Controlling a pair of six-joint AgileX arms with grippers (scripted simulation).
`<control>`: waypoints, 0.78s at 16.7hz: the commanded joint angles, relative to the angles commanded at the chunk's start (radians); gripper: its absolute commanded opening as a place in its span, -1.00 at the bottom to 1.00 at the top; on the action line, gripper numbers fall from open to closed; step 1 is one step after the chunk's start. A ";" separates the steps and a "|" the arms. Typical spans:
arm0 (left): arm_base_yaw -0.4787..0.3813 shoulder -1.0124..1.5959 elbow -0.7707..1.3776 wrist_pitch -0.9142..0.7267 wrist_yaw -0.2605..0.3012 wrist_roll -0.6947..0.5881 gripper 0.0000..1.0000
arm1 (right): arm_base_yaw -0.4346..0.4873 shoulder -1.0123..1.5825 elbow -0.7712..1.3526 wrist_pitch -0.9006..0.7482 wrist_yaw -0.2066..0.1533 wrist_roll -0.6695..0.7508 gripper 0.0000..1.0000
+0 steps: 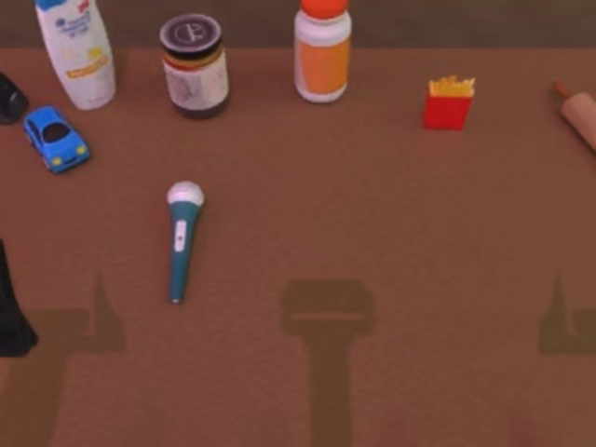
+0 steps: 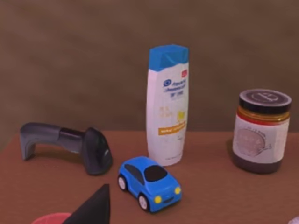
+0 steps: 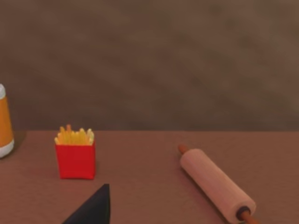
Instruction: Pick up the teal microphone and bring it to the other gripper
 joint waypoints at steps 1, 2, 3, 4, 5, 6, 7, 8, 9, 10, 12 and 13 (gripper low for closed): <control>0.000 0.000 0.000 0.000 0.000 0.000 1.00 | 0.000 0.000 0.000 0.000 0.000 0.000 1.00; 0.000 0.000 0.000 0.000 0.000 0.000 1.00 | 0.000 0.000 0.000 0.000 0.000 0.000 1.00; -0.003 0.010 0.010 -0.006 0.000 -0.002 1.00 | 0.000 0.000 0.000 0.000 0.000 0.000 1.00; -0.009 0.031 0.029 -0.018 0.001 -0.007 1.00 | 0.000 0.000 0.000 0.000 0.000 0.000 1.00; -0.018 0.062 0.058 -0.035 0.001 -0.015 1.00 | 0.000 0.000 0.000 0.000 0.000 0.000 1.00; -0.028 0.104 0.095 -0.058 0.001 -0.024 1.00 | 0.000 0.000 0.000 0.000 0.000 0.000 1.00; -0.040 0.157 0.139 -0.085 0.000 -0.035 1.00 | 0.000 0.000 0.000 0.000 0.000 0.000 1.00; -0.053 0.220 0.188 -0.116 -0.001 -0.048 1.00 | 0.000 0.000 0.000 0.000 0.000 0.000 1.00; -0.068 0.294 0.243 -0.152 -0.003 -0.062 1.00 | 0.000 0.000 0.000 0.000 0.000 0.000 1.00; -0.083 0.378 0.302 -0.190 -0.005 -0.077 1.00 | 0.000 0.000 0.000 0.000 0.000 0.000 1.00; -0.117 0.568 0.428 -0.276 -0.009 -0.110 1.00 | 0.000 0.000 0.000 0.000 0.000 0.000 1.00; -0.135 0.671 0.494 -0.322 -0.011 -0.127 1.00 | 0.000 0.000 0.000 0.000 0.000 0.000 1.00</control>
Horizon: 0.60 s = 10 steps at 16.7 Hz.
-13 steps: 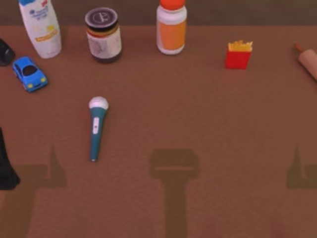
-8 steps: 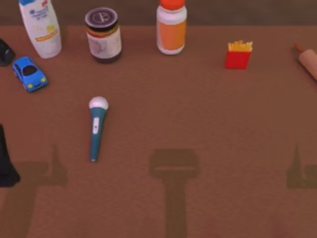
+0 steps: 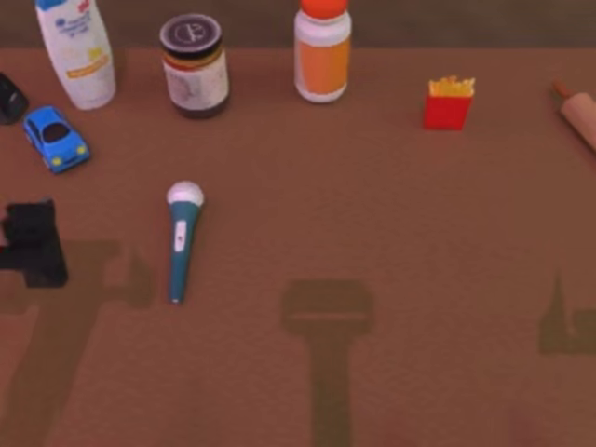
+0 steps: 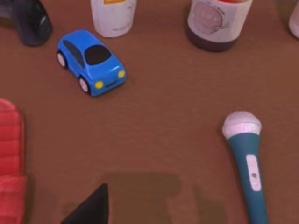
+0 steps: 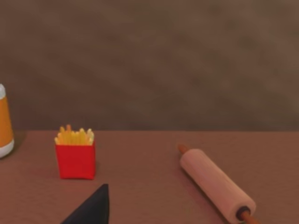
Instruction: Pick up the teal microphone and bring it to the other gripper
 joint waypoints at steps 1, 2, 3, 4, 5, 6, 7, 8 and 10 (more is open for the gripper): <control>-0.019 0.108 0.066 -0.047 -0.002 -0.017 1.00 | 0.000 0.000 0.000 0.000 0.000 0.000 1.00; -0.037 0.218 0.133 -0.095 -0.004 -0.034 1.00 | 0.000 0.000 0.000 0.000 0.000 0.000 1.00; -0.056 0.328 0.199 -0.142 -0.006 -0.051 1.00 | 0.000 0.000 0.000 0.000 0.000 0.000 1.00; -0.075 0.436 0.264 -0.189 -0.008 -0.068 1.00 | 0.000 0.000 0.000 0.000 0.000 0.000 1.00; -0.093 0.541 0.328 -0.235 -0.009 -0.084 1.00 | 0.000 0.000 0.000 0.000 0.000 0.000 1.00; -0.111 0.640 0.391 -0.280 -0.011 -0.100 1.00 | 0.000 0.000 0.000 0.000 0.000 0.000 1.00; -0.129 0.733 0.452 -0.322 -0.012 -0.116 1.00 | 0.000 0.000 0.000 0.000 0.000 0.000 1.00; -0.146 0.820 0.510 -0.362 -0.013 -0.131 1.00 | 0.000 0.000 0.000 0.000 0.000 0.000 1.00; -0.176 0.969 0.619 -0.433 -0.015 -0.158 1.00 | 0.000 0.000 0.000 0.000 0.000 0.000 1.00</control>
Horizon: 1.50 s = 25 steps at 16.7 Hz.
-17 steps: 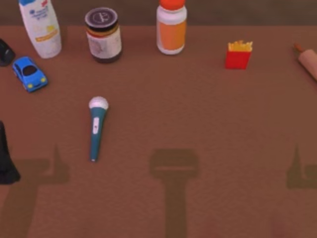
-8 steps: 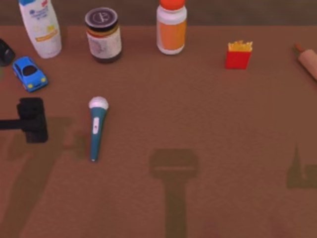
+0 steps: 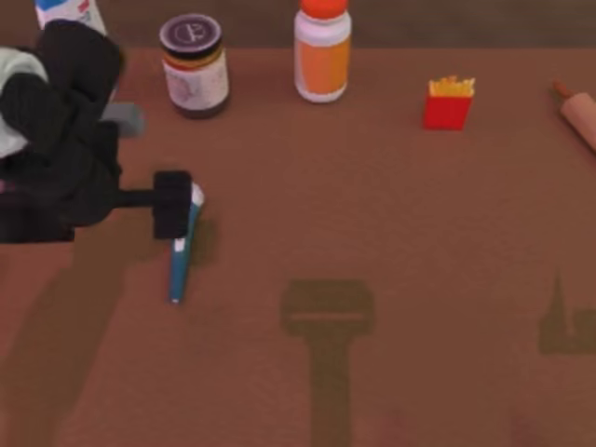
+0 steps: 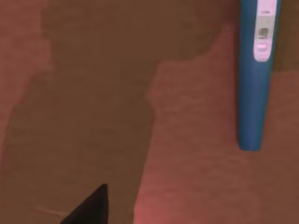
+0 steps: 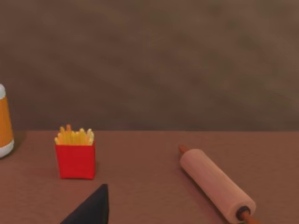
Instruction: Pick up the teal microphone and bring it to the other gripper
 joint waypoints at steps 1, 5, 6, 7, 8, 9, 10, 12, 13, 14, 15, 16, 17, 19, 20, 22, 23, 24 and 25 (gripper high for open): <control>-0.014 0.064 0.049 -0.030 -0.001 -0.012 1.00 | 0.000 0.000 0.000 0.000 0.000 0.000 1.00; -0.052 0.251 0.195 -0.113 -0.003 -0.047 1.00 | 0.000 0.000 0.000 0.000 0.000 0.000 1.00; -0.057 0.277 0.216 -0.123 -0.004 -0.052 1.00 | 0.000 0.000 0.000 0.000 0.000 0.000 1.00; -0.060 0.293 0.228 -0.130 -0.004 -0.055 1.00 | 0.000 0.000 0.000 0.000 0.000 0.000 1.00; -0.062 0.298 0.233 -0.132 -0.004 -0.056 1.00 | 0.000 0.000 0.000 0.000 0.000 0.000 1.00; -0.062 0.298 0.233 -0.132 -0.004 -0.056 1.00 | 0.000 0.000 0.000 0.000 0.000 0.000 1.00; -0.062 0.298 0.233 -0.132 -0.004 -0.056 1.00 | 0.000 0.000 0.000 0.000 0.000 0.000 1.00; -0.056 0.295 0.230 -0.130 -0.003 -0.055 1.00 | 0.000 0.000 0.000 0.000 0.000 0.000 1.00; -0.057 0.298 0.229 -0.126 -0.003 -0.055 1.00 | 0.000 0.000 0.000 0.000 0.000 0.000 1.00; -0.057 0.308 0.223 -0.113 -0.003 -0.053 1.00 | 0.000 0.000 0.000 0.000 0.000 0.000 1.00; -0.057 0.324 0.214 -0.090 -0.003 -0.052 1.00 | 0.000 0.000 0.000 0.000 0.000 0.000 1.00; -0.057 0.347 0.203 -0.057 -0.003 -0.051 1.00 | 0.000 0.000 0.000 0.000 0.000 0.000 1.00; -0.056 0.373 0.190 -0.014 -0.003 -0.050 1.00 | 0.000 0.000 0.000 0.000 0.000 0.000 1.00; -0.055 0.431 0.160 0.082 -0.002 -0.047 1.00 | 0.000 0.000 0.000 0.000 0.000 0.000 1.00; -0.054 0.459 0.145 0.127 -0.002 -0.046 1.00 | 0.000 0.000 0.000 0.000 0.000 0.000 1.00; -0.053 0.502 0.123 0.187 -0.001 -0.044 1.00 | 0.000 0.000 0.000 0.000 0.000 0.000 1.00; -0.052 0.513 0.117 0.200 -0.001 -0.044 1.00 | 0.000 0.000 0.000 0.000 0.000 0.000 1.00; -0.052 0.516 0.116 0.203 -0.001 -0.044 1.00 | 0.000 0.000 0.000 0.000 0.000 0.000 1.00; -0.052 0.516 0.116 0.203 -0.001 -0.044 1.00 | 0.000 0.000 0.000 0.000 0.000 0.000 1.00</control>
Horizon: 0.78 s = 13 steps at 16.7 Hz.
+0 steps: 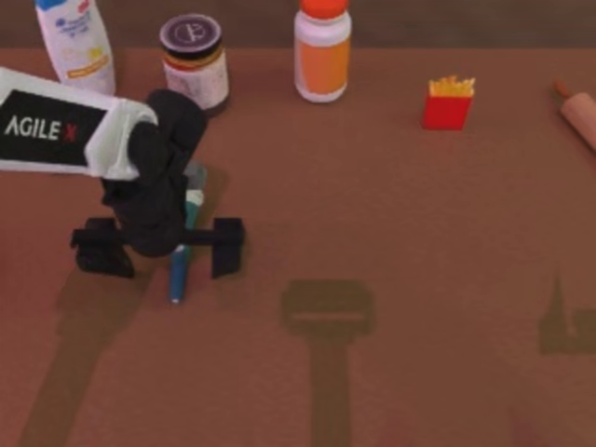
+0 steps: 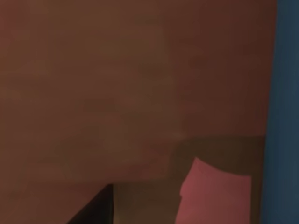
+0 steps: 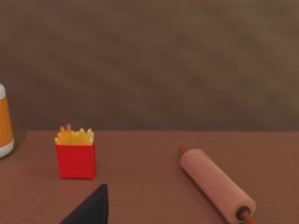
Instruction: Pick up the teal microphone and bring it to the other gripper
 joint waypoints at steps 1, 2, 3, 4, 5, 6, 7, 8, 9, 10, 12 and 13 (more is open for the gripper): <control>0.000 0.000 0.000 0.000 0.000 0.000 1.00 | 0.000 0.000 0.000 0.000 0.000 0.000 1.00; 0.000 0.000 0.000 0.000 0.000 0.000 1.00 | 0.000 0.000 0.000 0.000 0.000 0.000 1.00; 0.000 0.000 0.000 0.000 0.000 0.000 0.85 | 0.000 0.000 0.000 0.000 0.000 0.000 1.00; 0.000 0.000 0.000 0.000 0.000 0.000 0.70 | 0.000 0.000 0.000 0.000 0.000 0.000 1.00; 0.000 0.000 0.000 0.000 0.000 0.000 0.55 | 0.000 0.000 0.000 0.000 0.000 0.000 1.00; 0.000 0.000 0.000 0.000 0.000 0.000 0.40 | 0.000 0.000 0.000 0.000 0.000 0.000 1.00; 0.000 0.000 0.000 0.000 0.000 0.000 0.25 | 0.000 0.000 0.000 0.000 0.000 0.000 1.00; 0.000 0.000 0.000 0.000 0.000 0.000 0.10 | 0.000 0.000 0.000 0.000 0.000 0.000 1.00; 0.000 0.000 0.000 0.000 0.000 0.000 -0.06 | 0.000 0.000 0.000 0.000 0.000 0.000 1.00; 0.000 0.000 0.000 0.000 0.000 0.000 -0.21 | 0.000 0.000 0.000 0.000 0.000 0.000 1.00; 0.000 0.000 0.000 0.000 0.000 0.000 -0.51 | 0.000 0.000 0.000 0.000 0.000 0.000 1.00; 0.000 0.000 0.000 0.000 0.000 0.000 -0.66 | 0.000 0.000 0.000 0.000 0.000 0.000 1.00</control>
